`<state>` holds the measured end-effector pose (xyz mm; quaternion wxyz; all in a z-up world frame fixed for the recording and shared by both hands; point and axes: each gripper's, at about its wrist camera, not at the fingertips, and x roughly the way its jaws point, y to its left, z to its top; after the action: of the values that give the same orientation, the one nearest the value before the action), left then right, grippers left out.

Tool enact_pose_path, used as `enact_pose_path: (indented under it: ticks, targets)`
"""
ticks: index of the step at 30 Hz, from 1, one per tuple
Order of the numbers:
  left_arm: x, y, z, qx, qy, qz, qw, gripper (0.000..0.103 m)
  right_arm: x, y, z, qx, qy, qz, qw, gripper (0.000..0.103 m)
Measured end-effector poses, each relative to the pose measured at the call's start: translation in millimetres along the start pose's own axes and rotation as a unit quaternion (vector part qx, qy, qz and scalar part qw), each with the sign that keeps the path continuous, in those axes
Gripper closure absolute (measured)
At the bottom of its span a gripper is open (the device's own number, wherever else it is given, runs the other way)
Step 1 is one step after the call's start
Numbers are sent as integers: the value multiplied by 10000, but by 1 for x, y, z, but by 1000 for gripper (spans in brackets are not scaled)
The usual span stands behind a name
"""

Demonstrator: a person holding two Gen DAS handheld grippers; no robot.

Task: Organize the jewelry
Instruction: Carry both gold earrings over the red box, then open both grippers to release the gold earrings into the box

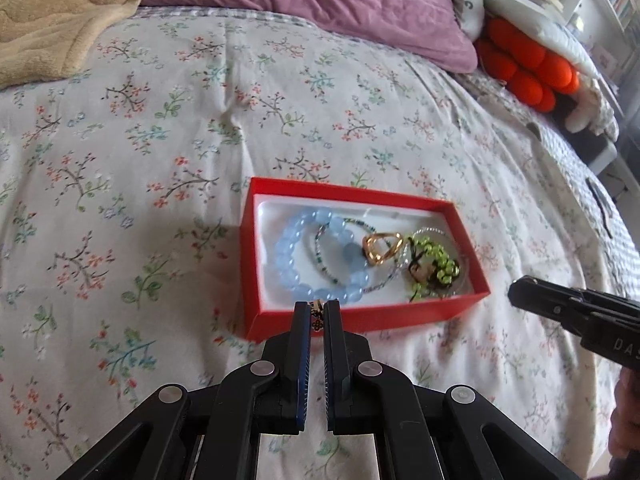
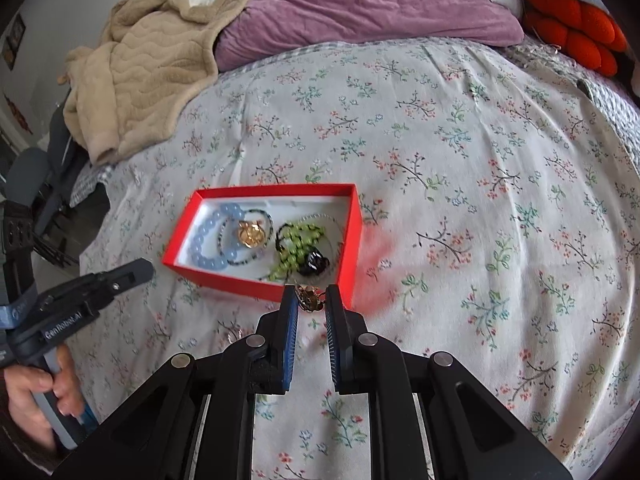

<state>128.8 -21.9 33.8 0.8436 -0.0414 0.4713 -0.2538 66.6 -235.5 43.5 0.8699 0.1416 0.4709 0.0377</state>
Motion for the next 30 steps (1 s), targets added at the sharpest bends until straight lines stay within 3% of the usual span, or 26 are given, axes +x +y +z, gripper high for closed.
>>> enact_pose_path:
  ticks: [15, 17, 20, 30]
  targets:
    - [41, -9, 18, -36, -49, -141, 9999, 100, 43, 17, 30, -18, -25, 32, 10000, 88]
    - [41, -7, 18, -60, -40, -113, 9999, 88, 49, 18, 33, -68, -68, -26, 10000, 88]
    - [38, -5, 19, -69, -78, -71, 9999, 78, 56, 19, 36, -142, -120, -74, 9998, 88]
    - [19, 3, 16, -85, -206, 115, 9997, 60, 65, 27, 42, -220, -331, -11, 9992, 87]
